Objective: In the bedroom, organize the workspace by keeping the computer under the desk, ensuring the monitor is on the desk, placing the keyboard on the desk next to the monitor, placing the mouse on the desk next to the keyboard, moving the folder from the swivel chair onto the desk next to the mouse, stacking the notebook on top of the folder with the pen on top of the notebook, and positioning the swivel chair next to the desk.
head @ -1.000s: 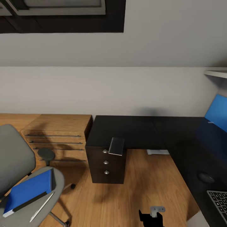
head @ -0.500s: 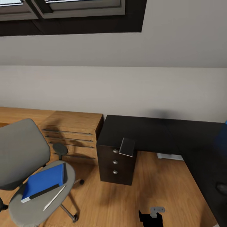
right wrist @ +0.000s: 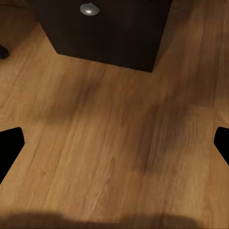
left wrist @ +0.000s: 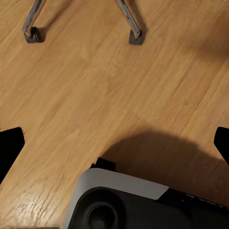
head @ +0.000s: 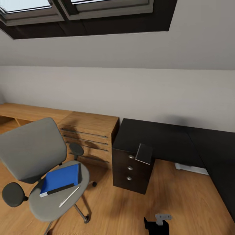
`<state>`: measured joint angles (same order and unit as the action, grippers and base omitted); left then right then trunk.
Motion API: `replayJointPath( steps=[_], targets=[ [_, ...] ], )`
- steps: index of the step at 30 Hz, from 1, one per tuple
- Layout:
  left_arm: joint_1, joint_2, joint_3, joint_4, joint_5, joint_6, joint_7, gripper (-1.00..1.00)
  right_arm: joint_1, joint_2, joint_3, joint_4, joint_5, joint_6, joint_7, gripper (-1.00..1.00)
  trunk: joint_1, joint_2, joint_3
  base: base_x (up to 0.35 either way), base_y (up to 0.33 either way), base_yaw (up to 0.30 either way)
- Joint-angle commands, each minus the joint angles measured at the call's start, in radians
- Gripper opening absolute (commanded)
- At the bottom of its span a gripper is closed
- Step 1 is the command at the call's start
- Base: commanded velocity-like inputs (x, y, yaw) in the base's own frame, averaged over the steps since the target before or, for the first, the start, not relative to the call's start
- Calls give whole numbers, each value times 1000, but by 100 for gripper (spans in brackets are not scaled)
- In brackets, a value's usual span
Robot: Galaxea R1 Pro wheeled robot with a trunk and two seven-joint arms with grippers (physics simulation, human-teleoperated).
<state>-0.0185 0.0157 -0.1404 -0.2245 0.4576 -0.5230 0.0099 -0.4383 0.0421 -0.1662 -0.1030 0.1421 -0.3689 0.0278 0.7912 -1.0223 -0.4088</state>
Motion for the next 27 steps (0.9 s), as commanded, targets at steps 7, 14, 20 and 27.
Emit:
replayJointPath(
  steps=[7, 14, 20, 27],
  targets=[
    [-1, 1, -9, 2, 10, -5, -1, 100, 0, -2, -9, 4, 8, -30, 3, 100, 0, -1, -4, 0, 0, 264],
    [-1, 14, -10, 2, 11, -2, -5, 100, 0, -2, -9, 26, 8, -45, 3, 100, 0, -1, -7, 0, 0, 264],
    [0, 17, -10, 3, 12, -2, -10, 100, 0, -2, -9, 28, 8, -46, 3, 100, 0, -1, -10, 0, 0, 264],
    [-1, 18, -10, 4, 12, -2, -11, 100, 0, -1, -9, 29, 8, -47, 3, 100, 0, -1, -13, 0, 0, 264]
  ],
)
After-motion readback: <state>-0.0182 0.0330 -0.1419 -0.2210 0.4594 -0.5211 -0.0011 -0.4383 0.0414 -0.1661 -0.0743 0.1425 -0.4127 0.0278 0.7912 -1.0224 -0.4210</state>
